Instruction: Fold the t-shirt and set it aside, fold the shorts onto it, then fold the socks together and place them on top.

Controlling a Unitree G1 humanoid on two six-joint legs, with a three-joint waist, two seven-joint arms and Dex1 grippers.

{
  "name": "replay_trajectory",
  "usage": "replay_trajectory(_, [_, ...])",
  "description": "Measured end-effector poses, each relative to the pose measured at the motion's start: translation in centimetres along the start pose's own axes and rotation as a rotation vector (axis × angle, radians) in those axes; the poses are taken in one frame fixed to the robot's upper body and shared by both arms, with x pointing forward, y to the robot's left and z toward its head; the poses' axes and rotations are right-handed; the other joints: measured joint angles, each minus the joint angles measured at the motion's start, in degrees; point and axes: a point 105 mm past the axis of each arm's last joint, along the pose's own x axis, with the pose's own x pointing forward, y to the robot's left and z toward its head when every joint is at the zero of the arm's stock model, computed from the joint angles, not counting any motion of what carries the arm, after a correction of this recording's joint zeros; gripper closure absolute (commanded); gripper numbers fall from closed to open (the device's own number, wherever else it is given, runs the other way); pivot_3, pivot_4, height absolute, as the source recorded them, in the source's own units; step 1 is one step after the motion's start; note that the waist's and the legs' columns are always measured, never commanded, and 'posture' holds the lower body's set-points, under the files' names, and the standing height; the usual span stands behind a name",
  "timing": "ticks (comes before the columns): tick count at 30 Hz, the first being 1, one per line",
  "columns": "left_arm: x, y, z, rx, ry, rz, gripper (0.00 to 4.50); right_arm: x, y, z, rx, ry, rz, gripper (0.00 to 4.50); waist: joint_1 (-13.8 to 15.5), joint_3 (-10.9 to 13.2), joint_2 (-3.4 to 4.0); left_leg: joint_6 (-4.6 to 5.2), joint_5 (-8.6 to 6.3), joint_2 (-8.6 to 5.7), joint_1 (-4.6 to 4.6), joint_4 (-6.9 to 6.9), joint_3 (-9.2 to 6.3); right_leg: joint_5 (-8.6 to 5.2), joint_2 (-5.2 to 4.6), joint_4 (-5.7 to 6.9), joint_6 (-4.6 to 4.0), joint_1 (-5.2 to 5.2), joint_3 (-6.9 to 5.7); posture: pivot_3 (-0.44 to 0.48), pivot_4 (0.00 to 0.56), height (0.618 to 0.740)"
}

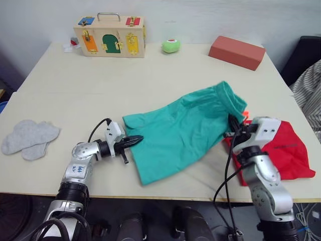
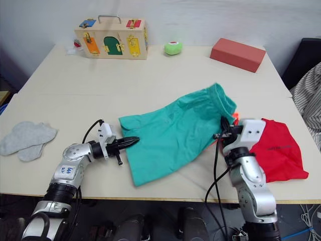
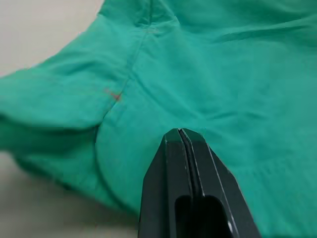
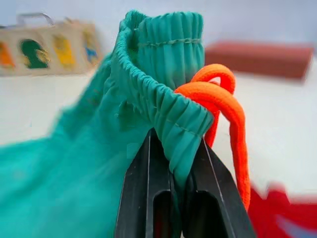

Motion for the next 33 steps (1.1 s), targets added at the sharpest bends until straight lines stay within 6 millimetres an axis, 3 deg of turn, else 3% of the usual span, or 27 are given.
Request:
replay_trajectory(2, [0.1,0.0,0.0,0.0,0.009,0.012,4.5,0.6,3.1,1.8,-0.079,-0.056,0.153,4.46,0.2,0.0,-0.05,-0.14,0.08,0.03,-0.02,-0.04,0.01,-0.04,0.05,0.21,-0.06,-0.19,0.06,0.0,0.15,0.74])
replay_trajectory(4, [0.2,0.0,0.1,-0.001,0.013,0.021,4.5,0.8,5.0,2.0,-0.092,-0.055,0.236,4.46,0.3,0.1,-0.13,-0.19,0.11,0.03,-0.02,-0.03,0.02,-0.09,0.06,0.35,-0.11,-0.25,0.1,0.0,0.15,0.74])
replay_trajectory(8, [0.3,0.0,-0.1,-0.028,0.029,0.045,4.5,1.1,10.2,0.8,-0.131,0.016,0.465,4.46,0.1,0.1,-0.19,-0.15,0.15,0.02,0.01,0.04,0.23,-0.08,0.04,0.53,-0.12,-0.37,0.34,0.0,0.15,0.74])
replay_trajectory(11, [0.4,-0.2,-0.2,-0.032,0.039,0.05,4.5,0.3,12.6,-1.0,-0.139,0.086,0.562,4.46,0.2,0.1,-0.22,-0.15,0.13,0.01,0.0,0.01,0.23,-0.08,0.05,0.51,-0.12,-0.4,0.35,0.0,0.15,0.74])
replay_trajectory(15, [-0.1,-0.4,-0.1,-0.033,0.056,0.059,4.5,-0.5,13.3,-3.6,-0.138,0.189,0.586,4.46,0.2,0.1,-0.24,-0.13,0.11,-0.04,-0.01,0.09,0.38,-0.08,-0.02,0.47,-0.12,-0.4,0.45,0.0,0.15,0.74])
replay_trajectory(28, [-1.9,-0.2,-0.5,-0.057,0.091,0.1,4.5,-3.1,11.9,-7.2,-0.299,0.37,0.705,4.46,0.3,0.1,-0.31,-0.06,0.01,0.01,0.1,0.05,0.54,-0.06,0.0,0.5,-0.12,-0.44,0.59,0.0,0.15,0.74])
replay_trajectory(33, [-2.0,-0.1,-0.5,-0.059,0.088,0.101,4.5,-3.9,13.5,-7.2,-0.178,0.385,0.809,3.02,0.2,0.1,-0.33,-0.12,0.04,0.06,0.11,0.04,0.54,-0.06,0.07,0.52,-0.12,-0.46,0.59,0.0,0.15,0.74])
